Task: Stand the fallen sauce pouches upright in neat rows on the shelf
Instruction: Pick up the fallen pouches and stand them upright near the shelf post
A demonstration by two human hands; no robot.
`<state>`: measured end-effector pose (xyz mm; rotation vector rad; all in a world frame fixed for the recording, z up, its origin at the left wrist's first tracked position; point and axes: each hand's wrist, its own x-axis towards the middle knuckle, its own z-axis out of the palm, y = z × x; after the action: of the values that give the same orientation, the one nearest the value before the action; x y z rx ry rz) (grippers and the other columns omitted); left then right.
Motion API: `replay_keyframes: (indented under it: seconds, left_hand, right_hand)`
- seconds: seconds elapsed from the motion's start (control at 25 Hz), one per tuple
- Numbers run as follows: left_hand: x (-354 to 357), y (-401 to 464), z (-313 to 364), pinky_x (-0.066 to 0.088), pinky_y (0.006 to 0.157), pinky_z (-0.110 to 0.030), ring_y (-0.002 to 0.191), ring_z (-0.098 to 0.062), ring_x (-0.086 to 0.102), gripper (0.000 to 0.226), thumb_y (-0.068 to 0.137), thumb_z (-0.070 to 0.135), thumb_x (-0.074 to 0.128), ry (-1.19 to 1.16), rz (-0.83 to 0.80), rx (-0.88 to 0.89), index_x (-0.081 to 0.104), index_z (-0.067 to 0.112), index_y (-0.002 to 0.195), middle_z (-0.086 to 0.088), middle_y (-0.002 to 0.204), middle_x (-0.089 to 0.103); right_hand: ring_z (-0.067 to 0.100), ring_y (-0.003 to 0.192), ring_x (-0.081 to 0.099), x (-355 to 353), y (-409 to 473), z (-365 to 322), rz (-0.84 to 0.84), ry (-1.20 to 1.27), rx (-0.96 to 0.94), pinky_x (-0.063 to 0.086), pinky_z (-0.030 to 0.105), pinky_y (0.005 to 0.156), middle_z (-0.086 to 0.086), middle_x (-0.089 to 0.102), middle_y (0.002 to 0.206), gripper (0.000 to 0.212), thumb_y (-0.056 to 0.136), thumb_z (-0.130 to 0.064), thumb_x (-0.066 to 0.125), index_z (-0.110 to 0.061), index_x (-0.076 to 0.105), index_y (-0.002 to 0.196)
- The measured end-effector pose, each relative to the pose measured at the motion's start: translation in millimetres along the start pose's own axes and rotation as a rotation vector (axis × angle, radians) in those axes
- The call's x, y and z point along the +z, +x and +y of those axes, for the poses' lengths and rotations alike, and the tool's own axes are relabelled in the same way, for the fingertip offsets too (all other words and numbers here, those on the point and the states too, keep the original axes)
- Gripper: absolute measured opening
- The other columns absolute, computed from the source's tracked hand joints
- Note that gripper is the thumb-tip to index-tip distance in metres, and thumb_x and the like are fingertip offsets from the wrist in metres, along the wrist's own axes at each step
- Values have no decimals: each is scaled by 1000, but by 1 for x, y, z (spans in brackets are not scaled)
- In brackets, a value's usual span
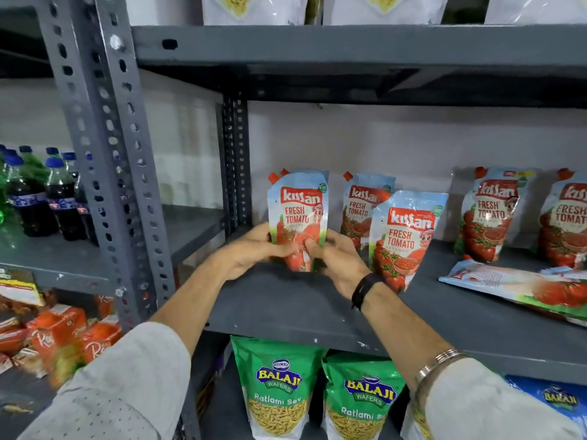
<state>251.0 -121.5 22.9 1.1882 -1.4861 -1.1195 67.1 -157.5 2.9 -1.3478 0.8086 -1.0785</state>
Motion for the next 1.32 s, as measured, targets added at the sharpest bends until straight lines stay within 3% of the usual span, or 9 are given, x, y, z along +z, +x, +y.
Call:
replay_keyframes:
  seconds: [0.08,0.28,0.48,0.56,0.64,0.8,1.0,1.16,1.32]
  left_hand:
    - [-2,6,-3,59,86,-28,110,-13,70,58,76,1,82,87,21,6,63,24,126,5,113,77]
    - [6,27,-18,48,108,-42,123,-18,60,79,70,-5,83,283,225,14,48,21,136,3,130,65]
    - [2,31,-34,43,113,-42,129,-17,54,92,73,1,83,319,150,-25,33,23,147,3,136,60]
    - [-2,27,-36,47,104,-30,119,-7,56,95,70,5,87,298,59,-35,31,26,144,13,124,60]
    - [-5,24,-32,51,90,-20,109,2,58,82,74,11,87,227,63,4,38,28,137,17,116,61]
    - [-11,26,-16,53,94,-34,111,-7,62,20,101,28,54,-15,261,97,59,32,120,5,122,68]
    - [-4,34,-9,59,78,-46,86,-25,65,21,104,19,46,145,466,195,67,18,107,-14,101,72]
    - [-8,32,-10,60,79,-48,94,-32,69,26,104,17,48,84,459,208,69,32,98,-15,105,74]
    - [-9,30,-10,61,73,-35,100,-28,71,28,104,19,48,58,417,195,68,37,97,-4,105,75]
  right_hand:
    - [27,114,70,-2,9,2,71,-96,-73,56,48,99,12,74,121,33,92,-1,67,-4,65,125]
    - [16,102,73,-7,22,13,95,-210,-104,59,38,94,6,76,110,31,88,6,68,-8,67,115]
    - [4,99,68,-11,24,19,43,-419,-127,56,34,95,-1,74,117,43,87,0,72,-14,63,126]
    - [1,99,65,-13,21,17,-30,-507,-136,54,29,93,-8,72,113,51,83,-4,76,-20,61,128]
    - [4,103,65,-18,18,17,-52,-610,-114,51,29,95,-11,72,113,56,76,-6,82,-21,61,126]
    - [15,105,65,-20,9,20,31,-699,-114,50,37,103,4,74,120,52,78,-2,79,-15,64,127]
    - [12,92,62,-16,10,25,116,-889,-197,50,26,91,8,76,114,35,82,-1,75,-9,71,117]
    - [9,93,59,-17,13,24,106,-900,-177,46,22,89,7,75,116,36,83,-1,74,-10,70,118]
    - [9,94,60,-16,11,24,91,-895,-187,47,24,90,6,75,116,33,85,-4,74,-10,70,118]
